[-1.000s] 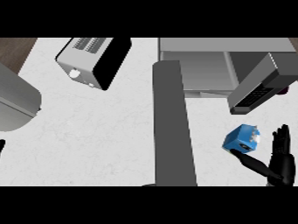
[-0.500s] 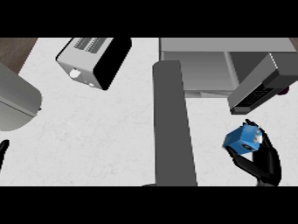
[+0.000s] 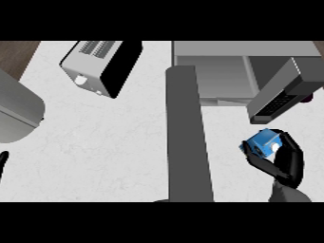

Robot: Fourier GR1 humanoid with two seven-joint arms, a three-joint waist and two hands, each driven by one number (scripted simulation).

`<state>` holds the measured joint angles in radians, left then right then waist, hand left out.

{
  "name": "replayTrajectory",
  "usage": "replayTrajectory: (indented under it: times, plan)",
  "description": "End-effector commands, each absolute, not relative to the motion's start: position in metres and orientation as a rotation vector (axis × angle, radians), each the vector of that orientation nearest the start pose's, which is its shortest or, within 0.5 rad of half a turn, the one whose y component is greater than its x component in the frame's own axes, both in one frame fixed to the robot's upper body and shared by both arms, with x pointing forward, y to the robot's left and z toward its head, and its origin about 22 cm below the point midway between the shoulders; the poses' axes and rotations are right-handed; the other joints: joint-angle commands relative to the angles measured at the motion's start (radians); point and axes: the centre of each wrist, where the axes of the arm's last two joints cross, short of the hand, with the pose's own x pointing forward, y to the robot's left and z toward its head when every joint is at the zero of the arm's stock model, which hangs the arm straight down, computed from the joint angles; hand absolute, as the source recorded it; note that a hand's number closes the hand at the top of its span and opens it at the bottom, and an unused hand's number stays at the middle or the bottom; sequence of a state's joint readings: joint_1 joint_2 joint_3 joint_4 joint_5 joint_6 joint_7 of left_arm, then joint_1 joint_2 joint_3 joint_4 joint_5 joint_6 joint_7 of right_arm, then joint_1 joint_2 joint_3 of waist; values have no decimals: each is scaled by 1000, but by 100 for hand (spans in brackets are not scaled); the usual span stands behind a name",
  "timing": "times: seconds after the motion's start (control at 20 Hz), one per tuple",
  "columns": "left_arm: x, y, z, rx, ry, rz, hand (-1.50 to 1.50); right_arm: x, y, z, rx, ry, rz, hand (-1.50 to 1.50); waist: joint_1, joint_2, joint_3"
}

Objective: Pick up the milk, place it into the microwave and close the microwave

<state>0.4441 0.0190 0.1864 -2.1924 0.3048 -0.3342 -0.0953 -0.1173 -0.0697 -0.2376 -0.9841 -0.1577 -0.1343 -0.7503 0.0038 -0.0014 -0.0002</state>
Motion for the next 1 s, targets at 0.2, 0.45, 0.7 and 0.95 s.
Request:
replayTrajectory:
  times: [0.2, 0.45, 0.7, 0.95]
  plan:
    - [121, 289, 73, -124, -1928, 36, -150, 252, -293, -88, -168, -1945, -170, 150, 4, 2, 1]
    - [133, 285, 71, -144, -1940, 58, -150, 235, -317, -89, 13, -2014, -63, 150, -2, 2, 1]
    - [114, 290, 59, -140, -1925, 67, -150, 238, -293, -73, 114, -2010, -54, 150, -1, 0, 0]
    - [112, 310, 60, -120, -1935, 64, -150, 235, -275, -38, 47, -2025, 47, 150, -5, -1, 0]
